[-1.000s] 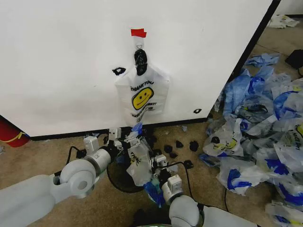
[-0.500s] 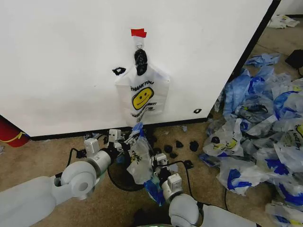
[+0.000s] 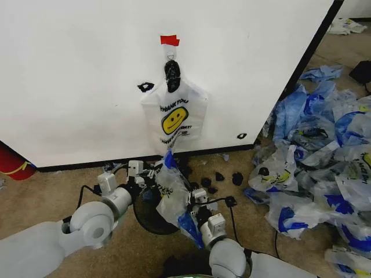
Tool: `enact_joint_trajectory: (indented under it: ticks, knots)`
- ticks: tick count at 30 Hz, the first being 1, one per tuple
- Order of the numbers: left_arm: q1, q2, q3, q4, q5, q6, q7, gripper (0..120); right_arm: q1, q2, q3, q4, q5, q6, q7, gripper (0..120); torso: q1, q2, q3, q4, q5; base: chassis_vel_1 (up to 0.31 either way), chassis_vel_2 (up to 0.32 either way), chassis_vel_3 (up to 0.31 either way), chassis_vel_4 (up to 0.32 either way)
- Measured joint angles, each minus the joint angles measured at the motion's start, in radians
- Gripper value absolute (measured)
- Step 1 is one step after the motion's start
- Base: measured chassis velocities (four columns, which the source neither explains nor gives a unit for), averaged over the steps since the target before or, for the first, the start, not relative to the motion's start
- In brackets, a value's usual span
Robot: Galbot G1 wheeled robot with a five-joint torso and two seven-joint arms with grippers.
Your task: Pick up the garbage bag from the wall and place it over the trash bin.
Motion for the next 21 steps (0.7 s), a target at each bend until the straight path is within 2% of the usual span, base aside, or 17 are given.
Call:
enact_joint_trajectory:
  ticks: [5,6,15,20,21]
  knots:
    - [0.19,0.033,-0.202,-0.027,0.025,-0.002,0.03,0,0.002,0.001,0.007,0.0,0.0,0.0,0.001,1,0.0,0.0,0.0,0.0,0.0001,0.0,0.0,0.0,0.0]
    - [0.235,0.042,-0.236,-0.033,0.032,-0.005,0.036,0,0.003,0.002,0.007,0.0,0.0,0.0,0.001,1,0.0,0.0,0.0,0.0005,0.0001,0.0,0.0,0.0,0.0]
    - [0.295,0.043,-0.272,-0.053,0.048,-0.017,0.04,0,-0.004,0.004,0.022,0.003,0.0,0.0,0.004,1,0.0,0.0,0.0,-0.0001,0.0001,0.0,0.0,0.0,0.0]
    - [0.302,0.033,-0.26,-0.047,0.058,-0.016,0.039,20,-0.012,-0.004,0.048,0.016,0.003,0.0,0.005,1,0.0,0.0,0.0,0.0,0.0001,0.0,0.0,0.0,0.0]
    - [0.302,0.033,-0.26,-0.047,0.058,-0.016,0.039,20,-0.012,-0.004,0.048,0.016,0.003,0.0,0.005,1,0.0,0.0,0.0,0.0,0.0001,0.0,0.0,0.0,0.0]
